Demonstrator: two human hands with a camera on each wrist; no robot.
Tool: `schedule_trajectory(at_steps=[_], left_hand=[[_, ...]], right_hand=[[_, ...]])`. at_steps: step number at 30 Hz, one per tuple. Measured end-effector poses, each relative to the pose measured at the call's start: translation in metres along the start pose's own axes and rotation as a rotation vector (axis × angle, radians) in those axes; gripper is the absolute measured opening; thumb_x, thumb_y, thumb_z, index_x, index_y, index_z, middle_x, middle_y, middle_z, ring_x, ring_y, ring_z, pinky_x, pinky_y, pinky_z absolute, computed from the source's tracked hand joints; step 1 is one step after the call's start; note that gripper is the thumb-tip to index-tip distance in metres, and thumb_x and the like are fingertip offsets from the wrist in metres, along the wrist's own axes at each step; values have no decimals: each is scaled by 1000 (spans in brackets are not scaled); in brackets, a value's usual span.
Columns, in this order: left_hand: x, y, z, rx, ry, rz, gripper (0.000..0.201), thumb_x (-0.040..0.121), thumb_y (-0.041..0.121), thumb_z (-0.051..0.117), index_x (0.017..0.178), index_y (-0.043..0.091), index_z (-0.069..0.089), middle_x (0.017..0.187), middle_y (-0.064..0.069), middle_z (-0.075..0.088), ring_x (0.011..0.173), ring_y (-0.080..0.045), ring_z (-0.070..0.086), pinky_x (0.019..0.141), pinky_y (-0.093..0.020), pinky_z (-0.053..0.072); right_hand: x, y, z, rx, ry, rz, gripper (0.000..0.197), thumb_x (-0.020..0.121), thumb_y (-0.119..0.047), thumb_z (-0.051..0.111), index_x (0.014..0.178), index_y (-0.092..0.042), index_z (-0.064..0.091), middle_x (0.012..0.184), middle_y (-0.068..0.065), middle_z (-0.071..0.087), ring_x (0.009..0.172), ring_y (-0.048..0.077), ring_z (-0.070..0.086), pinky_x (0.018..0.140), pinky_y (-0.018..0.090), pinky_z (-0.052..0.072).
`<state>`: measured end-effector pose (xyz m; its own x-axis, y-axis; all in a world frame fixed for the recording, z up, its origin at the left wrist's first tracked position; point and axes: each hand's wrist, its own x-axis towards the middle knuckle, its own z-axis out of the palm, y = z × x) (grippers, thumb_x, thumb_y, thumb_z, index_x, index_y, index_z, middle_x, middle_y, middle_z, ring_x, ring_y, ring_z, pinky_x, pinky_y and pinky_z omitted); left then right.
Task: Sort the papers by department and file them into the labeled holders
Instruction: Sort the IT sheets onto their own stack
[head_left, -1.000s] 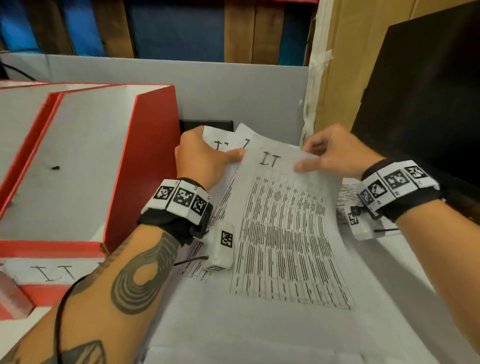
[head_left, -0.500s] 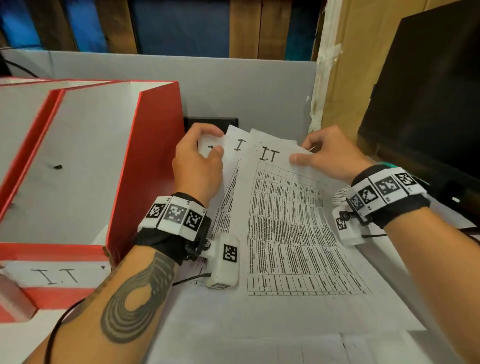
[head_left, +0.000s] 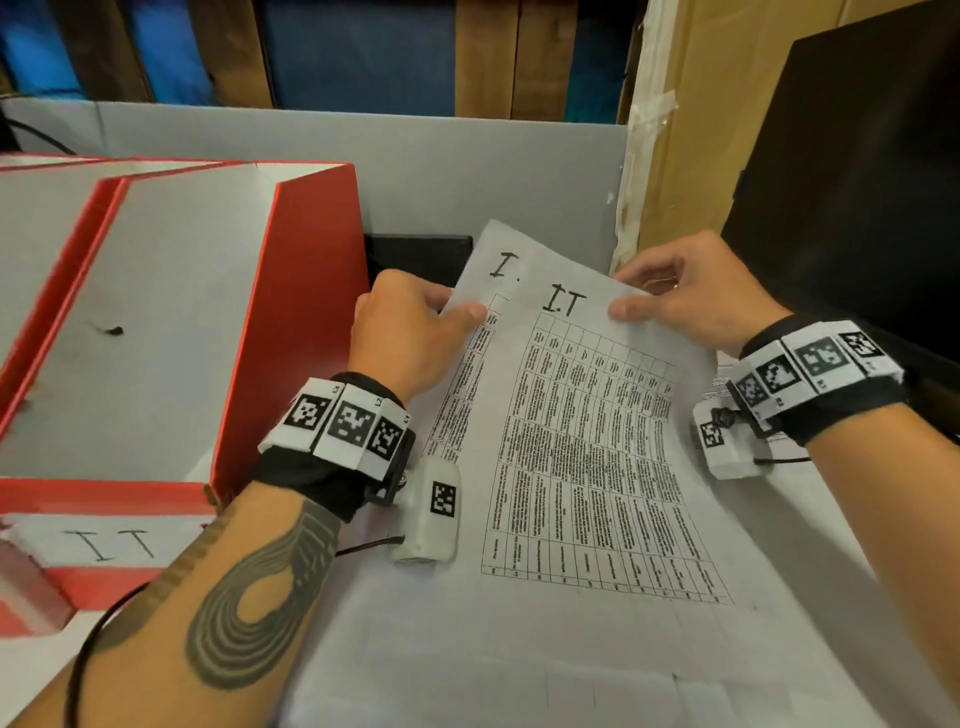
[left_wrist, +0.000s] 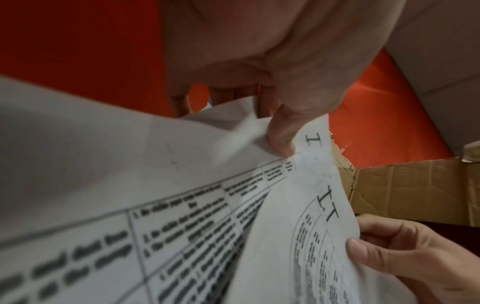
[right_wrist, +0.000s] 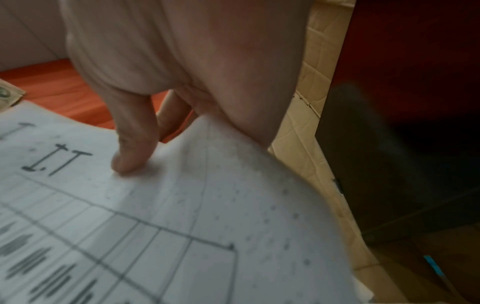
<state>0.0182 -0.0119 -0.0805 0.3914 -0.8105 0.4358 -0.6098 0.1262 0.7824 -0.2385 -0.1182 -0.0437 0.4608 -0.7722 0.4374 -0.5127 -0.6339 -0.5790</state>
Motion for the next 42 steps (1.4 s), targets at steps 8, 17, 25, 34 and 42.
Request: schedule_trajectory(at_steps=[8, 17, 25, 34, 42], left_hand=[[-2, 21, 1, -70, 48, 60, 23, 89, 45, 76, 97, 25, 83, 92, 16, 77, 95, -3, 69, 90, -23, 51], [11, 9, -8, -145, 207, 54, 47, 88, 2, 69, 120, 35, 72, 104, 8, 74, 90, -9, 70, 94, -32, 58], [7, 22, -5, -81, 137, 209, 34, 95, 4, 59, 97, 32, 78, 91, 12, 75, 55, 0, 57, 56, -12, 47], [-1, 33, -5, 24, -163, 224, 21, 90, 37, 77, 86, 17, 82, 77, 17, 76, 88, -2, 67, 84, -33, 53], [0, 19, -9, -122, -38, 123, 16, 68, 34, 95, 69, 32, 79, 71, 16, 76, 77, 5, 71, 84, -17, 53]], right_hand=[[-9, -12, -13, -86, -153, -38, 19, 86, -11, 81, 104, -16, 81, 97, -6, 79, 87, 5, 74, 80, 23, 61], [-35, 0, -80, -154, -102, 150, 17, 95, -23, 71, 101, -37, 78, 93, -16, 79, 83, 5, 77, 74, 32, 59], [-31, -15, -68, -79, -127, 156, 10, 90, -24, 76, 97, -29, 81, 89, -10, 80, 81, 9, 78, 72, 29, 58], [-16, -29, -36, -2, -201, 75, 18, 91, -17, 75, 109, -16, 76, 96, -2, 81, 86, 15, 79, 75, 33, 64], [-20, -16, -29, -46, -207, 83, 12, 88, -17, 79, 98, -10, 79, 89, -1, 81, 78, 13, 78, 66, 24, 63]])
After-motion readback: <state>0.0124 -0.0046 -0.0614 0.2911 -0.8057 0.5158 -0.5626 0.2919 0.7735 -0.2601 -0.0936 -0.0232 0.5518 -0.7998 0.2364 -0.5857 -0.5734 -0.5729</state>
